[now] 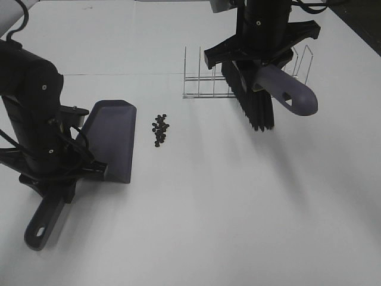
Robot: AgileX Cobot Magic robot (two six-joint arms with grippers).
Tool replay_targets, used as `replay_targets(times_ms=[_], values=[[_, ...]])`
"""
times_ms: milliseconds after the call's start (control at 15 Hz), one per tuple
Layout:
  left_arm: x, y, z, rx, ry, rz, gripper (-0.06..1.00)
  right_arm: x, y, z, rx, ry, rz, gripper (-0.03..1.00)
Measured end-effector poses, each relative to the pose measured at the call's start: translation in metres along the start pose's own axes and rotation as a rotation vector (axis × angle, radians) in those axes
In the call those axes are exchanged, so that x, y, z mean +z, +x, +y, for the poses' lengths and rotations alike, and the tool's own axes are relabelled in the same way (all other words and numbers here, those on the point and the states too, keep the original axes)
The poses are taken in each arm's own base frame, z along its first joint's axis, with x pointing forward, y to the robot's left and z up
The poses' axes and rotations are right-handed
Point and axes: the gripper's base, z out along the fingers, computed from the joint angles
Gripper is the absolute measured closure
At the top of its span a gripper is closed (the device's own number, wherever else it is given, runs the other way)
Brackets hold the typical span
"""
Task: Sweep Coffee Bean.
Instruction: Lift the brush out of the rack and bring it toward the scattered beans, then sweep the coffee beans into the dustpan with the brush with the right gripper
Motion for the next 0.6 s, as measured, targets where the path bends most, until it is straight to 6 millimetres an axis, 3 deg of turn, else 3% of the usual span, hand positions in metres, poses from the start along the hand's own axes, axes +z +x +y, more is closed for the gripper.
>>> replay_targets(times_ms=[267, 600], values=[[0.011, -0.005, -0.005, 0.008, 0.012, 0.011, 0.6, 0.012, 0.0, 0.004, -0.006, 0.005, 0.026, 0.65], [0.011, -0.012, -0.009, 0.017, 0.035, 0.005, 0.6, 0.06, -0.001, 0.035, -0.09, 0.157, 0.069, 0.65]])
